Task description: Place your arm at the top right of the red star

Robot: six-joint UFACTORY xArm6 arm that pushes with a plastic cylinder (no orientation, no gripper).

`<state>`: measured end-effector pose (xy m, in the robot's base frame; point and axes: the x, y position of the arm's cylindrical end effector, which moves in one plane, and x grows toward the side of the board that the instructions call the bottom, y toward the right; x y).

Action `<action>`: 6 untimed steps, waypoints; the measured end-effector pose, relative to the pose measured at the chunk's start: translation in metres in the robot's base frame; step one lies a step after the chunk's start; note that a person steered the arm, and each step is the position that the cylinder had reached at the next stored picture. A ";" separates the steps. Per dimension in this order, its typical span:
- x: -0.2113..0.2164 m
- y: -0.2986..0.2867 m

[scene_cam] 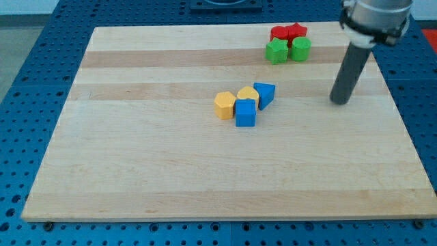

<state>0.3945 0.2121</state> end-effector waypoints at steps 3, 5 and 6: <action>-0.164 0.029; -0.189 -0.036; -0.181 -0.060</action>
